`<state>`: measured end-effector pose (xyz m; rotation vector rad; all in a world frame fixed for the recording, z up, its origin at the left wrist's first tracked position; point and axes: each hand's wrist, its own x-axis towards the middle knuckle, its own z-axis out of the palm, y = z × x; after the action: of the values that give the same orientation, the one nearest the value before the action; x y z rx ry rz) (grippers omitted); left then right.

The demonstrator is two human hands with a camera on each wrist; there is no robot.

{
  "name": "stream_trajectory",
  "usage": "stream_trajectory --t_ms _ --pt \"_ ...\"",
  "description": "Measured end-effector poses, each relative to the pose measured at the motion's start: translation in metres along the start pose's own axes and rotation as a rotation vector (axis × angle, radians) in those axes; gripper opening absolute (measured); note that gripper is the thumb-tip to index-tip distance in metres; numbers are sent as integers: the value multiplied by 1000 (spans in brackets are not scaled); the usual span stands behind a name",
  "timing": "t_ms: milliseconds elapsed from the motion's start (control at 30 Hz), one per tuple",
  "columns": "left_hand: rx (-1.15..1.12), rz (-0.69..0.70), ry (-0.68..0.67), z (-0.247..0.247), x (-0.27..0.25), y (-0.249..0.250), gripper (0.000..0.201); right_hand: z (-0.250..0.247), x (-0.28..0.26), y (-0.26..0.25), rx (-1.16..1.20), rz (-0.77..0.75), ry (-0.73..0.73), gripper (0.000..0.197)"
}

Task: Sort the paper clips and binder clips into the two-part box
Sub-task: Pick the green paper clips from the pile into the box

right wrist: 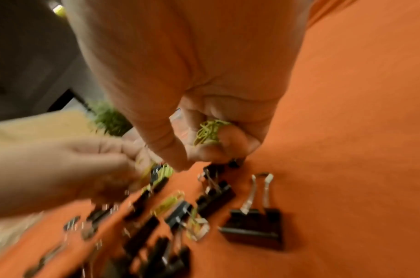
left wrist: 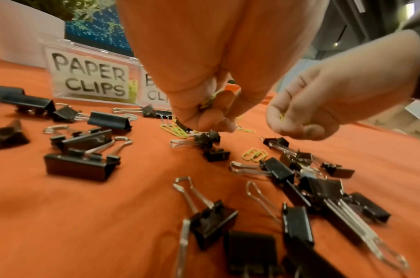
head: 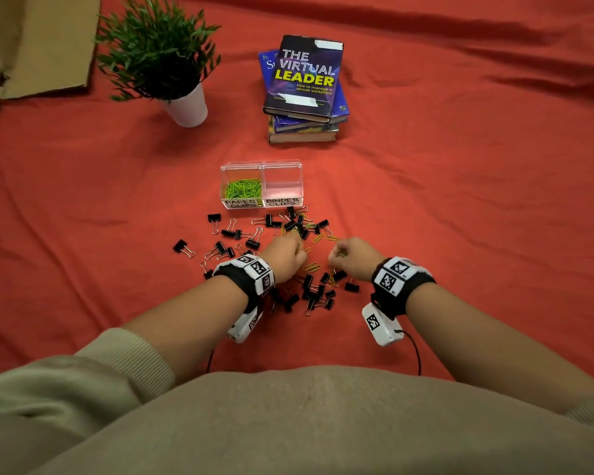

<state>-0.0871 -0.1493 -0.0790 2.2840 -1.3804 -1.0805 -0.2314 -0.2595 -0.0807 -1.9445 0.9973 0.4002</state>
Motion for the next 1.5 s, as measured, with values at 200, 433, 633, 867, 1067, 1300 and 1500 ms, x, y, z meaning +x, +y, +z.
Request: stream_trajectory --t_ms 200,433,633,867,1067,1300,1500 --pt "-169 -54 -20 -5 4 -2 20 0 -3 10 -129 -21 74 18" --pt "-324 -133 -71 0 7 2 34 1 -7 7 -359 -226 -30 25" --pt "-391 -175 -53 3 11 4 26 9 -10 11 -493 -235 -91 20" --pt "147 30 -29 17 3 6 18 8 -13 8 -496 -214 -136 12" --pt "384 88 -69 26 5 6 29 -20 -8 3 86 -15 -62 12" --pt "453 94 -108 26 3 11 28 -34 8 2 781 135 -44 24" --pt "389 105 -113 23 1 2 30 -20 8 -7 542 169 -47 17"
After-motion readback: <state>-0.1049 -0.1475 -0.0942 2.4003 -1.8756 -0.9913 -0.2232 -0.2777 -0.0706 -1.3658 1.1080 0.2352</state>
